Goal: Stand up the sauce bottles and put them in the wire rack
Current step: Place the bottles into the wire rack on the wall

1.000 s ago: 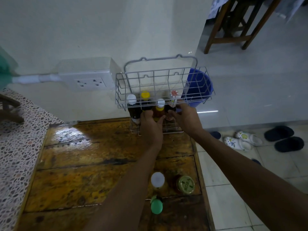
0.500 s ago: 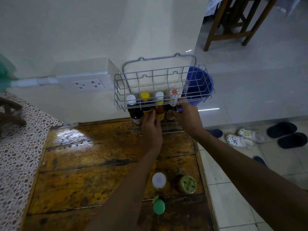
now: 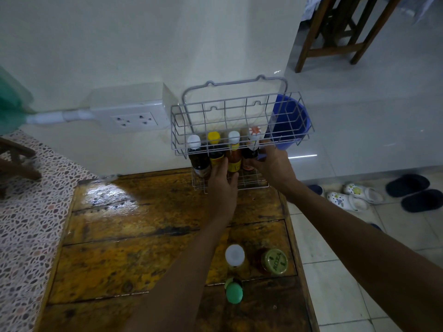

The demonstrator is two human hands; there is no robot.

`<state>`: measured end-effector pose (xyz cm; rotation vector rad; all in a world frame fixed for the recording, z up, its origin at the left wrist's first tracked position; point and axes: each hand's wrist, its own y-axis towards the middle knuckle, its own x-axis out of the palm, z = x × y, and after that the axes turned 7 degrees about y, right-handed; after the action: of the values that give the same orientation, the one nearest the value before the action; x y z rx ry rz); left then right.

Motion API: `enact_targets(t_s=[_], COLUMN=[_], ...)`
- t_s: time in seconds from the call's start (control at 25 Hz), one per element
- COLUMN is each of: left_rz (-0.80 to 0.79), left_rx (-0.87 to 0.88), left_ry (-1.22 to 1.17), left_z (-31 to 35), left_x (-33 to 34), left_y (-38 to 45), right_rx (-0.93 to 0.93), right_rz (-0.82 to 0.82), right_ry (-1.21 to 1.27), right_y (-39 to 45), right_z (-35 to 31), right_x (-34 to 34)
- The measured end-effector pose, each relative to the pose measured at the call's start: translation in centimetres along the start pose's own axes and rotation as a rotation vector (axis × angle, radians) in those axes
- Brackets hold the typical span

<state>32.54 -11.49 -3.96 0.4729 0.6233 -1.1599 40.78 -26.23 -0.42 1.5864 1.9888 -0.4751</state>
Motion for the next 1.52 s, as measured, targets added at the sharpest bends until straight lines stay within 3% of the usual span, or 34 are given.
enact_targets(t_s=[0.6, 0.88, 1.04, 1.2, 1.36, 1.52], left_rz=[-0.046, -0.064, -0.298, -0.386, -0.375, -0.383], left_rx=[0.056, -0.105, -0.137, -0.179, -0.164, -0.105], left_ry=[0.051, 0.064, 0.093, 0.022, 0.011, 0.015], left_z=[-1.2, -6.1, -8.5, -7.3, -7.1, -7.0], left_x=[-4.7, -8.9, -7.7, -6.4, -5.7, -6.1], left_y=[-3.1, -16.0, -23.0, -24.8, -25.2, -26.9], right_rx=[0.079, 0.379, 0.447, 0.400, 0.298, 0.340], right_rz=[-0.007, 0.245, 0.110, -0.128, -0.146, -0.100], right_ry=[0.064, 0.170, 0.109, 0.125, 0.182, 0.138], right_y=[-3.8, -19.3, -30.4, -34.4, -33.5, -33.9], right_z=[-2.1, 1.0, 1.4, -0.6, -2.6, -3.2], right_x=[-3.3, -4.9, -0.8, 4.2, 6.6, 7.0])
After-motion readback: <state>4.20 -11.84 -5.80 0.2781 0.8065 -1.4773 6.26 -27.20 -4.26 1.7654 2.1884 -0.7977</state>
